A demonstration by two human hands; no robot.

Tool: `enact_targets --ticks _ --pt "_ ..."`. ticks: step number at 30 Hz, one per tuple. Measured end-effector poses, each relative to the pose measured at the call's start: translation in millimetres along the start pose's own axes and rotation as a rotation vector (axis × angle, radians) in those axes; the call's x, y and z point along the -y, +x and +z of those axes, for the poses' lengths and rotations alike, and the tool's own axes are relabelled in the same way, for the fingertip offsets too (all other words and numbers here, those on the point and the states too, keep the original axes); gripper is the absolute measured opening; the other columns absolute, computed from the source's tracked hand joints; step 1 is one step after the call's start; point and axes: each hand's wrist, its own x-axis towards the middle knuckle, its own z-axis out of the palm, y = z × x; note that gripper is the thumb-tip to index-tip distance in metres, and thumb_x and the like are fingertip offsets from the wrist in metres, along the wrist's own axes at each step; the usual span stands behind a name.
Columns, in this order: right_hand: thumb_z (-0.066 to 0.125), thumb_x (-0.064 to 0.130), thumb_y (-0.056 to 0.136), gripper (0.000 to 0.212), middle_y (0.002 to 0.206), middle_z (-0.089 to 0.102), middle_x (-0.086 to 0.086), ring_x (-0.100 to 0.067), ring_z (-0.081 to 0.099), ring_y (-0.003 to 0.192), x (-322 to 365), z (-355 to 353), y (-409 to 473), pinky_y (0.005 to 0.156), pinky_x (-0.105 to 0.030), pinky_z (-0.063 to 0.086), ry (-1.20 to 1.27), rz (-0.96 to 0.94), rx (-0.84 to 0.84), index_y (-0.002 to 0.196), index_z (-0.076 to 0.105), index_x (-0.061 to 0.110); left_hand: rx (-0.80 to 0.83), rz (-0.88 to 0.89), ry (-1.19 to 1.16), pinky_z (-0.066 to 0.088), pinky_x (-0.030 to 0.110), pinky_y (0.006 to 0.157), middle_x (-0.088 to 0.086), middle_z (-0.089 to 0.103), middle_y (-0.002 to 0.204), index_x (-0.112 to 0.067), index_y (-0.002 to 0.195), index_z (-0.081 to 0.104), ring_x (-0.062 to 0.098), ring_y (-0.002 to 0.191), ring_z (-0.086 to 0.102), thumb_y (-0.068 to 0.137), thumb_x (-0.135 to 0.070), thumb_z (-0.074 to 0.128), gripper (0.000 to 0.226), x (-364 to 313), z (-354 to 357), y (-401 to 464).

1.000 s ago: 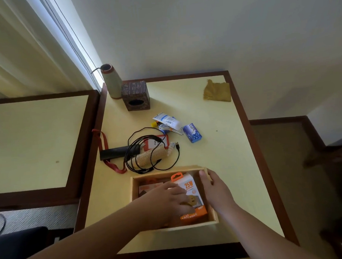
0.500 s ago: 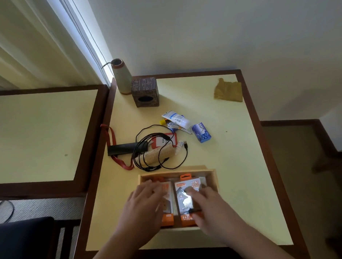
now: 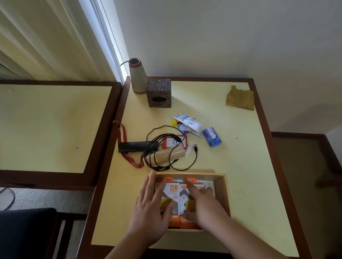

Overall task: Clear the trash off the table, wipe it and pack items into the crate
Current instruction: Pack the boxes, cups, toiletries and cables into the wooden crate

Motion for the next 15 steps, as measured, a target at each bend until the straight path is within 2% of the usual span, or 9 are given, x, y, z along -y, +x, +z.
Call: enact_targets --ticks 2,3,5,6,7,9,11,13,15 --pt "0.077 0.044 0.09 0.104 0.156 0.026 -0.011 -0.031 0.056 0.131 -0.5 -3.0 -0.9 0.105 -0.038 0.051 -0.013 -0.018 0.01 0.161 0.002 0.053 -0.006 0.009 0.061 0.008 0.041 0.127 -0.009 -0.014 0.176 -0.036 0.164 0.025 0.014 0.16 -0.02 0.102 -0.06 0.048 0.07 -1.5 -0.8 -0.3" --pt "0.077 0.045 0.089 0.105 0.157 0.024 -0.012 -0.031 0.056 0.132 -1.2 -5.1 -0.6 0.104 -0.037 0.051 -0.02 -0.021 0.026 0.161 0.001 0.054 -0.011 0.025 0.106 0.01 0.042 0.128 -0.004 -0.003 0.177 -0.034 0.162 0.029 0.018 0.162 -0.012 0.102 -0.056 0.05 0.068 -3.7 -1.9 -0.3" --pt "0.077 0.044 0.088 0.107 0.162 0.019 -0.012 -0.03 0.053 0.136 -3.5 -9.9 2.2 0.104 -0.035 0.049 -0.026 -0.01 0.065 0.161 0.0 0.054 -0.033 0.126 0.164 0.032 0.045 0.125 -0.001 0.032 0.166 -0.029 0.15 0.047 0.022 0.156 0.023 0.1 -0.049 0.055 0.055 -11.6 -5.0 2.1" --pt "0.077 0.042 0.089 0.106 0.165 0.018 -0.013 -0.03 0.052 0.138 -5.3 -12.1 3.3 0.105 -0.035 0.049 -0.026 -0.005 0.076 0.161 0.0 0.054 -0.048 0.181 0.175 0.046 0.043 0.116 -0.004 0.047 0.152 -0.028 0.142 0.055 0.019 0.144 0.04 0.099 -0.049 0.055 0.047 -16.6 -5.6 4.4" --pt "0.076 0.04 0.089 0.104 0.166 0.018 -0.014 -0.029 0.052 0.138 -7.0 -13.9 4.1 0.106 -0.034 0.048 -0.025 -0.007 0.08 0.161 0.001 0.054 -0.046 0.204 0.181 0.05 0.039 0.108 -0.007 0.055 0.142 -0.028 0.136 0.06 0.017 0.134 0.048 0.099 -0.051 0.052 0.045 -21.9 -5.5 7.3" --pt "0.072 0.038 0.091 0.1 0.164 0.023 -0.017 -0.028 0.056 0.133 -10.6 -14.3 4.0 0.106 -0.035 0.049 -0.035 -0.031 0.066 0.161 0.002 0.055 0.062 0.156 0.245 0.041 0.037 0.112 -0.006 0.051 0.148 -0.028 0.147 0.051 0.017 0.137 0.044 0.101 -0.06 0.038 0.058 -32.7 -4.4 14.1" --pt "0.068 0.039 0.094 0.096 0.164 0.022 -0.019 -0.029 0.06 0.128 -12.9 -11.3 2.2 0.104 -0.034 0.05 -0.052 -0.052 0.049 0.162 0.001 0.054 0.187 0.129 0.347 0.023 0.041 0.122 0.0 0.031 0.167 -0.03 0.163 0.027 0.022 0.153 0.025 0.102 -0.066 0.024 0.071 -37.2 0.6 20.6" --pt "0.065 0.04 0.096 0.094 0.163 0.023 -0.02 -0.029 0.06 0.128 -15.9 -6.8 1.2 0.101 -0.033 0.049 -0.056 -0.065 0.036 0.163 0.0 0.052 0.273 0.129 0.41 0.008 0.045 0.127 0.002 0.014 0.175 -0.032 0.167 0.011 0.026 0.16 0.008 0.102 -0.07 0.015 0.075 -38.5 2.3 24.8" --pt "0.066 0.043 0.095 0.095 0.161 0.027 -0.019 -0.03 0.061 0.126 -19.3 -4.0 1.4 0.099 -0.033 0.049 -0.05 -0.069 0.024 0.163 0.0 0.051 0.307 0.132 0.443 0.003 0.047 0.128 0.002 0.01 0.176 -0.033 0.167 0.008 0.026 0.161 0.003 0.101 -0.072 0.01 0.077 -38.2 2.3 25.7"
